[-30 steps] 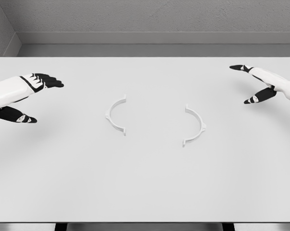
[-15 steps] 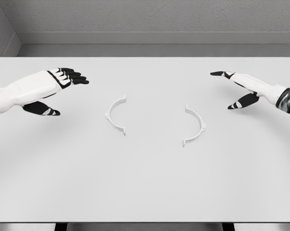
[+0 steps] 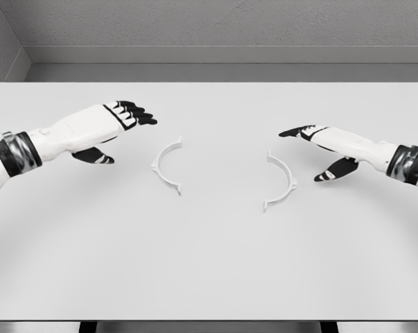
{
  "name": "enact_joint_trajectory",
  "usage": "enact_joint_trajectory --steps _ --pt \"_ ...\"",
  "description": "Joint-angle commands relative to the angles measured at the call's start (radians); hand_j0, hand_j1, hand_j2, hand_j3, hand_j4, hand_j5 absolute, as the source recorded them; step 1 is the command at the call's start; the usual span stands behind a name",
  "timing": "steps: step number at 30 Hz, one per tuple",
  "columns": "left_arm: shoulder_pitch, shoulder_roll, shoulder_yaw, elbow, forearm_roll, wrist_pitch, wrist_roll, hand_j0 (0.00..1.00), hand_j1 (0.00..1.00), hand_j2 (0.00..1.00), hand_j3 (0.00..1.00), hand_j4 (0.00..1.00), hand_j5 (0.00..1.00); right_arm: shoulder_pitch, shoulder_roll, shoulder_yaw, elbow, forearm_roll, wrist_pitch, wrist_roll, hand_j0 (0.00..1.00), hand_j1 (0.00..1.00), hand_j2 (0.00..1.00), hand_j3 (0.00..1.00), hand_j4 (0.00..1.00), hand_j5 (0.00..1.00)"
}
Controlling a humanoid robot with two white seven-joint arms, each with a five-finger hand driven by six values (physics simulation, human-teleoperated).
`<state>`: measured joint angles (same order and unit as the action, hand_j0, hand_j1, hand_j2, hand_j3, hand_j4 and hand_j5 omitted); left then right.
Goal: Assemble PVC drainage pipe clamps
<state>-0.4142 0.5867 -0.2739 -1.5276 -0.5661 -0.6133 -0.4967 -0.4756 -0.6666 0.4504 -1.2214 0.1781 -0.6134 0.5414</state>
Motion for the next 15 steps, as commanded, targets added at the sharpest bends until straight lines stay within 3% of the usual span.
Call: enact_joint_trajectory --steps 1,4,15 --pt "0.0 -0.047 -0.001 0.023 -0.043 0.002 -0.002 1.0 1.0 1.0 1.0 1.0 1.0 0.0 0.002 0.001 -0.018 -0.008 0.003 0.003 1.0 1.0 1.0 1.0 1.0 1.0" --pt "-0.002 -0.105 -0.001 0.057 -0.1 0.002 -0.005 1.0 1.0 1.0 1.0 1.0 1.0 0.006 0.004 0.002 -0.02 -0.008 0.003 0.008 1.0 1.0 1.0 1.0 1.0 1.0" --pt "-0.003 -0.146 -0.022 0.093 -0.104 0.002 -0.005 1.0 1.0 1.0 1.0 1.0 1.0 0.017 0.048 0.005 -0.026 -0.008 0.003 0.045 1.0 1.0 1.0 1.0 1.0 1.0"
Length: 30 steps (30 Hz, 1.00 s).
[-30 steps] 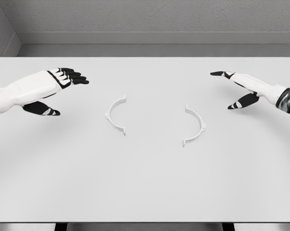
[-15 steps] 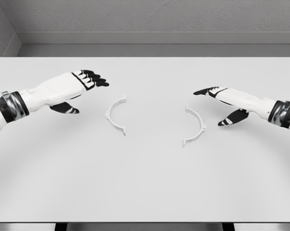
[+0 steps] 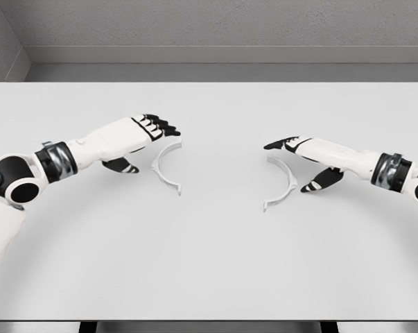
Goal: Assemble PVC drainage pipe clamps
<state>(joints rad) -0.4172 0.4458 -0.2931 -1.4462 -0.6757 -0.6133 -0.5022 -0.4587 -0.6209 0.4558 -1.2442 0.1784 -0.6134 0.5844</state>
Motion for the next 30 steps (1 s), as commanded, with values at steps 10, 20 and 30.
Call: enact_joint_trajectory --steps 10,20,30 --pt "-0.011 -0.047 -0.003 0.021 -0.022 0.002 0.001 1.0 1.0 1.0 1.0 1.0 1.0 0.005 0.047 0.001 -0.009 -0.005 0.003 0.026 1.0 1.0 1.0 1.0 1.0 1.0" --pt "-0.052 -0.058 0.005 0.076 -0.059 0.002 -0.001 1.0 1.0 1.0 1.0 1.0 1.0 -0.005 0.084 0.026 -0.009 0.003 0.003 0.026 1.0 1.0 1.0 1.0 1.0 1.0" --pt "-0.055 -0.111 -0.032 0.078 -0.061 0.002 0.001 1.0 1.0 1.0 1.0 1.0 1.0 0.005 0.09 0.027 -0.012 0.012 0.003 0.026 1.0 1.0 1.0 1.0 1.0 1.0"
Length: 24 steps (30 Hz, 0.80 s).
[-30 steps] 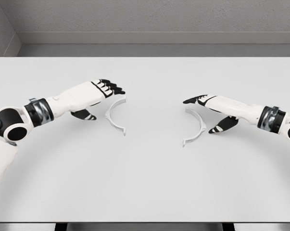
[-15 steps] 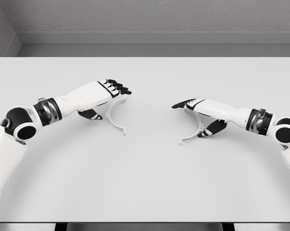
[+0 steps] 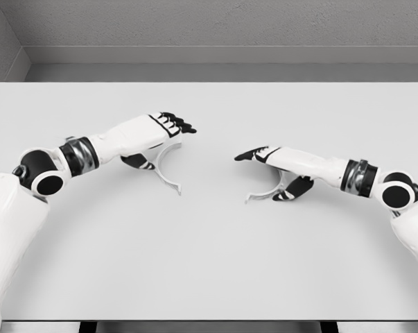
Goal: Assemble PVC drainage pipe clamps
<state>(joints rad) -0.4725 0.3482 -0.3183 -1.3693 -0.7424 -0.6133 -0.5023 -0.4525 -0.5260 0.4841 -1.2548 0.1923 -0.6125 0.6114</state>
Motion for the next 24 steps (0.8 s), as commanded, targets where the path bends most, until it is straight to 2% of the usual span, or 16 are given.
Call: enact_joint_trajectory --steps 1,3,8,10,14,16,18,19,24 --pt "0.0 -0.014 -0.013 0.001 0.006 0.002 0.001 1.0 1.0 1.0 1.0 1.0 1.0 0.0 -0.028 -0.002 -0.008 -0.002 0.002 -0.001 1.0 1.0 1.0 1.0 1.0 1.0" --pt "0.002 -0.014 -0.016 0.001 0.006 0.002 -0.001 1.0 1.0 1.0 1.0 1.0 1.0 0.017 -0.065 -0.01 -0.032 -0.004 0.002 -0.001 1.0 1.0 1.0 1.0 1.0 1.0" --pt "-0.008 -0.02 -0.021 -0.001 0.006 0.002 -0.001 1.0 1.0 1.0 1.0 1.0 1.0 0.032 -0.091 -0.061 -0.032 -0.005 0.002 -0.001 1.0 1.0 1.0 1.0 1.0 1.0" --pt "-0.058 -0.012 -0.015 -0.001 0.005 0.002 -0.001 1.0 1.0 1.0 1.0 1.0 1.0 0.02 -0.089 -0.081 -0.021 -0.007 0.002 -0.001 1.0 1.0 1.0 1.0 1.0 1.0" --pt "-0.069 0.028 -0.01 -0.001 0.005 0.002 -0.001 1.0 1.0 1.0 1.0 1.0 1.0 0.003 -0.088 -0.082 0.006 -0.007 0.002 -0.001 1.0 1.0 1.0 1.0 1.0 1.0" --pt "-0.064 0.081 -0.008 0.006 0.0 0.002 -0.001 1.0 1.0 1.0 1.0 1.0 1.0 -0.017 -0.078 -0.081 0.044 -0.007 0.002 -0.001 1.0 1.0 1.0 1.0 1.0 1.0" --pt "-0.057 0.094 -0.008 0.048 0.0 0.002 -0.001 1.0 1.0 1.0 1.0 1.0 1.0 -0.028 -0.071 -0.079 0.048 -0.005 0.002 -0.001 1.0 1.0 1.0 1.0 1.0 1.0" --pt "-0.057 0.094 -0.01 0.07 0.0 0.002 -0.001 1.0 1.0 1.0 1.0 1.0 1.0 -0.028 -0.065 -0.078 0.048 -0.004 0.002 -0.001 1.0 1.0 1.0 1.0 1.0 1.0" --pt "-0.048 0.084 -0.015 0.072 -0.009 0.002 -0.001 1.0 1.0 1.0 1.0 1.0 1.0 -0.025 -0.029 -0.071 0.049 -0.002 0.002 -0.001 1.0 1.0 1.0 1.0 1.0 1.0"
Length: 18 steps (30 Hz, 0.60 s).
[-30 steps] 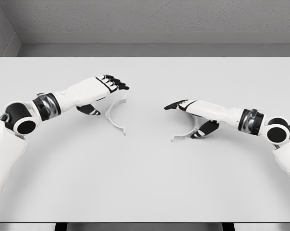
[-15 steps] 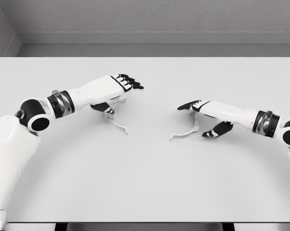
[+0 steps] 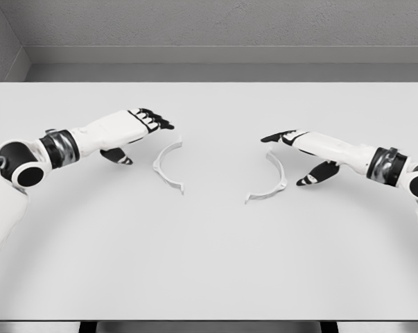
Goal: Assemble PVC drainage pipe clamps
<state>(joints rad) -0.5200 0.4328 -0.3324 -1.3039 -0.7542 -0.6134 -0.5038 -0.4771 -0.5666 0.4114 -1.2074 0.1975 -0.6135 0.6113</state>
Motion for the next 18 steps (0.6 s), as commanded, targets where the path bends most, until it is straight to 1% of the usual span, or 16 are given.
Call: enact_joint_trajectory --steps 1,5,12,18 --pt "0.0 -0.006 -0.004 0.006 0.003 0.003 0.001 1.0 1.0 1.0 1.0 1.0 1.0 0.0 0.014 0.003 0.0 -0.007 0.003 0.0 1.0 1.0 1.0 1.0 1.0 1.0" --pt "0.009 -0.032 -0.013 0.006 -0.004 0.003 0.001 1.0 1.0 1.0 1.0 1.0 1.0 0.0 0.017 0.02 0.0 -0.006 0.003 0.0 1.0 1.0 1.0 1.0 1.0 1.0" --pt "0.012 -0.054 -0.014 0.006 -0.016 0.003 0.001 1.0 1.0 1.0 1.0 1.0 1.0 -0.002 0.051 0.026 -0.001 0.008 0.003 0.0 1.0 1.0 1.0 1.0 1.0 1.0" --pt "0.014 -0.068 -0.017 0.006 -0.017 0.003 0.001 1.0 1.0 1.0 1.0 1.0 1.0 -0.005 0.054 0.026 -0.004 0.011 0.003 0.0 1.0 1.0 1.0 1.0 1.0 1.0"
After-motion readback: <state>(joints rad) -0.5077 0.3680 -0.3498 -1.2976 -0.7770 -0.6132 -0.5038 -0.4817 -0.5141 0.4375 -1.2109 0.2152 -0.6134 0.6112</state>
